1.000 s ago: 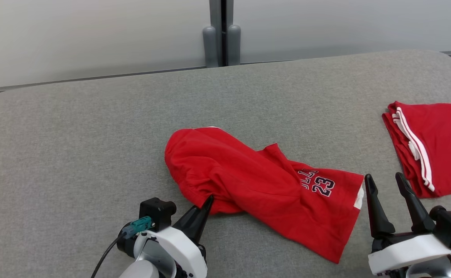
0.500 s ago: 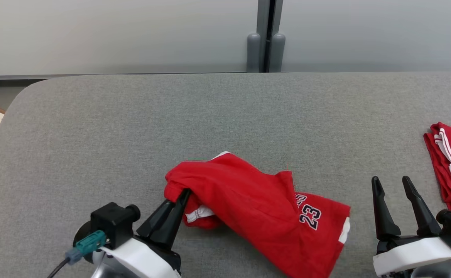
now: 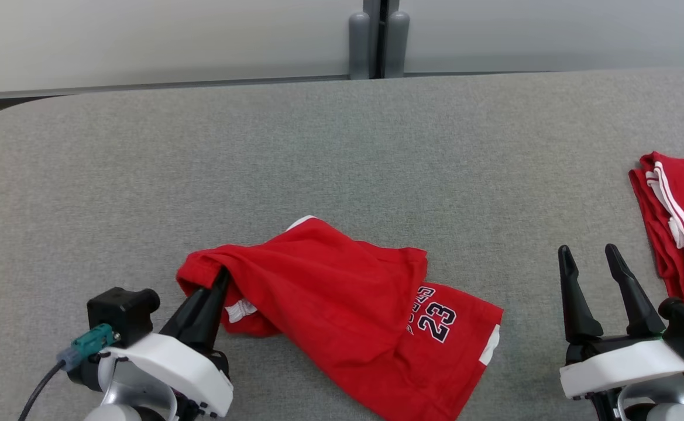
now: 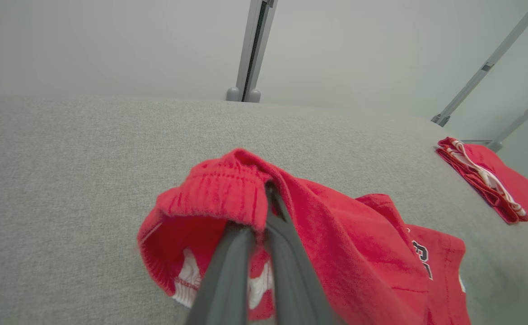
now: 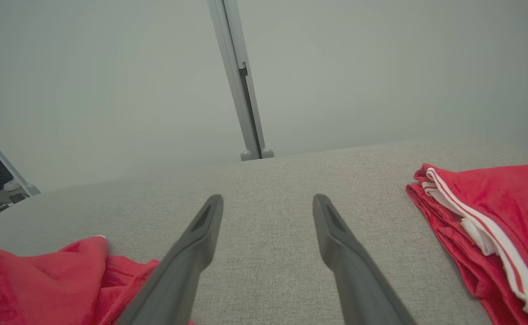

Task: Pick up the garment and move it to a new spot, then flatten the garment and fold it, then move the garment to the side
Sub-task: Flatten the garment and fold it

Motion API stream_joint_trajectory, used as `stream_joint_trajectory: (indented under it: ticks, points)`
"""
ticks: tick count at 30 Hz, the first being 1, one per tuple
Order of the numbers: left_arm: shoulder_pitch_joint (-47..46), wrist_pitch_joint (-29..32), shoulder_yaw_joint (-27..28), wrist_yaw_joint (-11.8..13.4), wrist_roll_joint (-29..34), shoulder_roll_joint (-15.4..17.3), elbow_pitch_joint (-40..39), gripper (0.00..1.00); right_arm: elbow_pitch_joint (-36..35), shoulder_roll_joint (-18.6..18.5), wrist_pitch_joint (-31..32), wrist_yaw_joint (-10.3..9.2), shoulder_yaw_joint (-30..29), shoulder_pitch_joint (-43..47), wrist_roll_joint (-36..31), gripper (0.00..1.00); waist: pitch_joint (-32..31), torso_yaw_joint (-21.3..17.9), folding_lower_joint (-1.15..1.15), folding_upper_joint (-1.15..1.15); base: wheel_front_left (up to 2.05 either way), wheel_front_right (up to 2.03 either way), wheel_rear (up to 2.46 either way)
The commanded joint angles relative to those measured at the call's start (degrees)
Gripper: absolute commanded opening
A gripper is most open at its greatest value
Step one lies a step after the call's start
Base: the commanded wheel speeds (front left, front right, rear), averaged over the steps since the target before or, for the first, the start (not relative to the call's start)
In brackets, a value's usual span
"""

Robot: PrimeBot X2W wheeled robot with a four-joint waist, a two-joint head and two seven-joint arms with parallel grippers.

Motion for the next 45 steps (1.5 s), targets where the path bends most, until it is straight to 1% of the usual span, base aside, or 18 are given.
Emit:
stream_joint_trajectory:
  ticks: [1,6,11,12,13,14,17,21,23,25,26,28,32,36,45]
  points:
    - [-1.8,-1.0,0.8,-0.5,-0.4,0.1,2.4,0.0,-0.1,-0.1,-0.5,-0.02,0.0,-1.0,-0.1,1.0,2.0,-1.8,0.0,0.0,0.0,0.0,0.0]
    - [-7.2,-3.3,2.3,-2.4,-1.4,-0.8,10.9,0.0,-0.3,-0.2,-0.5,-0.02,-0.1,-2.5,-0.1,1.0,5.3,-3.4,0.0,0.0,0.0,0.0,0.0]
    - [-14.1,-4.5,2.8,-4.6,-1.5,-1.1,22.0,0.0,0.2,-0.4,-0.7,-0.02,0.5,-4.1,0.0,1.0,7.2,-4.4,0.0,0.0,0.0,0.0,0.0]
    - [-15.1,-4.7,2.7,-5.0,-1.5,-1.3,24.2,0.1,0.4,-0.5,-0.8,-0.02,0.6,-4.3,0.1,1.0,7.3,-4.6,0.0,0.0,0.0,0.0,0.0]
    - [-15.9,-5.1,2.5,-5.1,-1.0,-1.3,26.3,0.56,0.6,-0.5,-0.9,-0.02,0.7,-4.5,0.1,1.0,7.2,-4.8,0.0,0.0,0.0,0.0,0.0]
    - [-16.6,-5.7,2.4,-5.4,-0.8,-1.4,28.0,1.0,0.8,-0.5,-1.0,-0.02,0.9,-4.6,0.2,1.0,7.1,-4.9,0.0,0.0,0.0,0.0,0.0]
    - [-17.4,-8.6,2.3,-5.5,0.0,-2.3,32.0,1.0,1.4,-0.6,-1.1,-0.02,0.7,-4.5,0.2,1.0,6.4,-5.0,0.0,0.0,0.0,0.0,0.0]
    - [-15.9,-13.4,2.2,-4.8,1.3,-3.1,34.6,1.0,2.2,-0.7,-1.4,-0.02,0.4,-3.4,0.0,1.0,4.4,-4.3,0.0,0.0,0.0,0.0,0.0]
    - [-14.8,-16.7,2.3,-4.0,2.4,-3.0,34.6,1.0,2.2,-1.0,-1.3,-0.02,0.6,-3.2,-0.2,1.0,3.3,-3.8,0.0,0.0,0.0,0.0,0.0]
    - [-14.2,-17.7,2.4,-3.6,2.8,-3.2,34.4,1.0,2.3,-1.1,-1.1,-0.02,0.7,-3.1,-0.2,1.0,2.6,-3.5,0.0,0.0,0.0,0.0,0.0]
    - [-12.7,-19.8,2.9,-2.8,3.5,-3.4,33.3,1.0,2.3,-1.5,-0.7,-0.02,1.1,-2.6,-0.3,1.0,1.1,-2.9,0.0,0.0,0.0,0.0,0.0]
    - [-11.1,-21.1,3.6,-2.3,4.3,-3.6,31.7,1.0,2.3,-1.9,-0.3,-0.02,1.2,-1.8,-0.2,1.0,-0.7,-2.2,0.0,0.0,0.0,0.0,0.0]
    - [-8.1,-21.9,6.2,-1.3,6.4,-4.0,26.7,1.0,1.7,-2.9,0.7,-0.02,1.6,-0.6,-0.5,1.0,-3.7,-1.1,0.0,0.0,0.0,0.0,0.0]
    - [-4.3,-21.9,8.3,-0.9,9.3,-4.5,22.0,1.0,1.1,-3.5,1.7,-0.02,2.2,1.1,-0.9,1.0,-6.5,-0.5,0.0,0.0,0.0,0.0,0.0]
    - [1.4,-21.9,7.9,-0.4,10.5,-3.8,20.9,1.0,-1.5,-3.9,3.9,-0.02,2.0,4.8,-1.0,1.0,-9.9,-1.0,0.0,0.0,0.0,0.0,0.0]
